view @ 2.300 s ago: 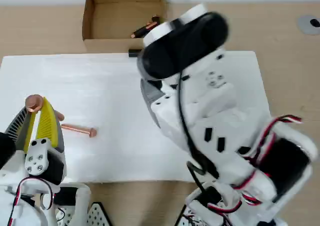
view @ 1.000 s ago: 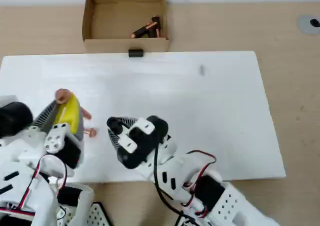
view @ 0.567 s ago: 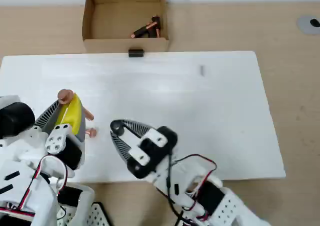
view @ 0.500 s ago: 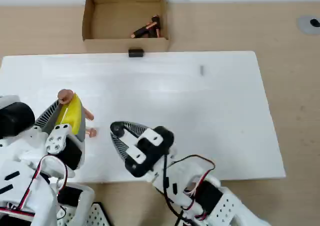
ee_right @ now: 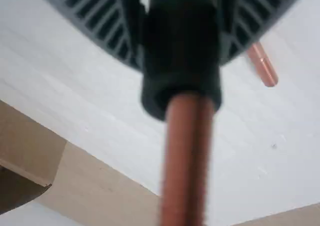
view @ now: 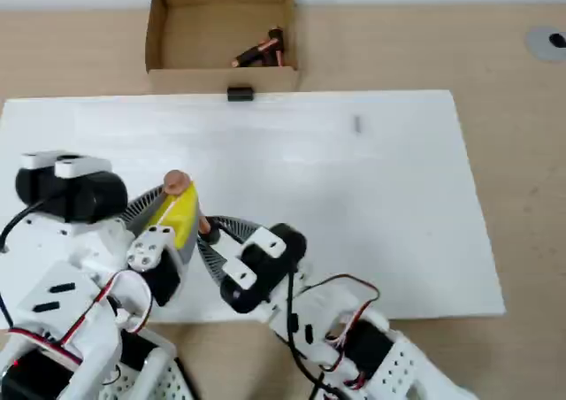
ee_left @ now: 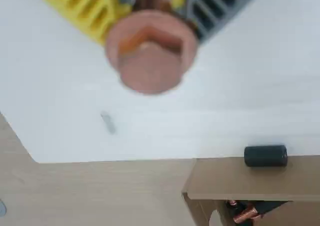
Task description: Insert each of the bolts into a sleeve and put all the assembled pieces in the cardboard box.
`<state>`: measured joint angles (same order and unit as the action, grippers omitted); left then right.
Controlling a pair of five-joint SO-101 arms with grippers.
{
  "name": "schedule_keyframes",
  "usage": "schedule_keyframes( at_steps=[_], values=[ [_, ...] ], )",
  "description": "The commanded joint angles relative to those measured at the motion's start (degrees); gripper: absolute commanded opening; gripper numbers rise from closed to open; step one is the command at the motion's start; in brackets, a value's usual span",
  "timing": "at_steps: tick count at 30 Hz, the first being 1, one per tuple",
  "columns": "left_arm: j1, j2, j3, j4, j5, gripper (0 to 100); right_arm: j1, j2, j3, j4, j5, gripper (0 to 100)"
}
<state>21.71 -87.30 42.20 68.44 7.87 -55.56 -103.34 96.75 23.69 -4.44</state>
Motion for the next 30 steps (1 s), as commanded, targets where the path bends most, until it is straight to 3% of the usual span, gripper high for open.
schedule_keyframes(
  at_steps=[1, 14, 30],
  values=[
    [0.62, -0.22, -0.18, -1.49, -1.76, 0, -0.75, -9.54, -0.13, -0.09, 0.18, 0.9],
    [0.62, -0.84, 2.46, -2.29, -3.34, 0, -0.75, -9.71, -0.13, -0.09, 0.18, 0.9],
    [0.97, -14.81, 9.14, -1.85, -6.59, 1, -0.75, -9.71, -0.13, -0.09, 0.18, 0.9]
  ],
)
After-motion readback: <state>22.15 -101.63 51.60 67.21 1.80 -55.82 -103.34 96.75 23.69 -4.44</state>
